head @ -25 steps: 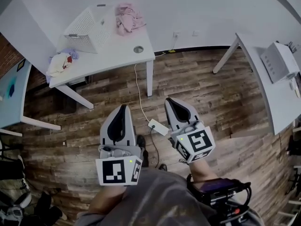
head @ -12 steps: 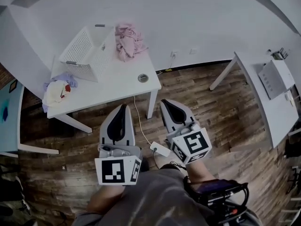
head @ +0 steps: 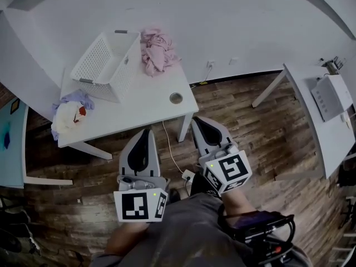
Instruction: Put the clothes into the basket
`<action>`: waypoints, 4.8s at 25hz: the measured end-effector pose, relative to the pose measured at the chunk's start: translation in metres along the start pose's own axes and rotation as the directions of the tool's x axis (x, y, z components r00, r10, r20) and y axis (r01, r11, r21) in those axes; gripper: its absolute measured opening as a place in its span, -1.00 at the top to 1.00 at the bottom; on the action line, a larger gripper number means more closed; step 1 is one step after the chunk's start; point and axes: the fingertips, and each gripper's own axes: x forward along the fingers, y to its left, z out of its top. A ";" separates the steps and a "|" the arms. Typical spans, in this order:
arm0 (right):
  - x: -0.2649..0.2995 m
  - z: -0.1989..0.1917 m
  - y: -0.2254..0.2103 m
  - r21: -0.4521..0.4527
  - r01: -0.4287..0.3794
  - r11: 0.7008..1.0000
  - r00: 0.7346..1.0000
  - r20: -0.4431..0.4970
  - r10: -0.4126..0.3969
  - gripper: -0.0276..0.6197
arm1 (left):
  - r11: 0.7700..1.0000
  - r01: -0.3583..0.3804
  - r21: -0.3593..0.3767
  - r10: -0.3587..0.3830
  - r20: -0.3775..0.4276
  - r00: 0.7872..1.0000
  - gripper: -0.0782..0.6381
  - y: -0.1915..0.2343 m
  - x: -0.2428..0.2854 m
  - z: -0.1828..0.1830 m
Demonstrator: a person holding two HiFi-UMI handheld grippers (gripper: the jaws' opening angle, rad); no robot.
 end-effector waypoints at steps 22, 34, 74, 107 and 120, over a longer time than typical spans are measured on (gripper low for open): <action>0.195 -0.032 -0.141 0.037 -0.189 0.981 0.981 -0.034 0.190 0.89 | 0.974 -0.208 0.091 0.216 -0.084 0.973 0.76 0.050 0.211 -0.046; 0.289 0.006 -0.194 -0.001 -0.337 0.941 0.941 -0.012 0.337 0.89 | 0.941 -0.314 0.130 0.315 0.012 0.949 0.76 0.061 0.316 -0.008; 0.449 -0.210 -0.157 -0.109 -0.305 0.946 0.835 -0.509 0.210 0.77 | 0.955 -0.281 -0.097 0.246 -0.271 0.931 0.76 0.201 0.360 -0.134; 0.420 -0.183 -0.210 0.250 -0.138 0.958 0.893 -0.388 0.230 -0.51 | 0.977 -0.182 -0.107 0.144 -0.288 0.947 0.76 0.189 0.427 -0.144; 0.462 -0.219 -0.179 0.431 -0.095 0.898 0.835 -0.457 0.307 -0.84 | 0.958 -0.259 -0.119 0.199 -0.374 0.906 0.76 0.219 0.412 -0.174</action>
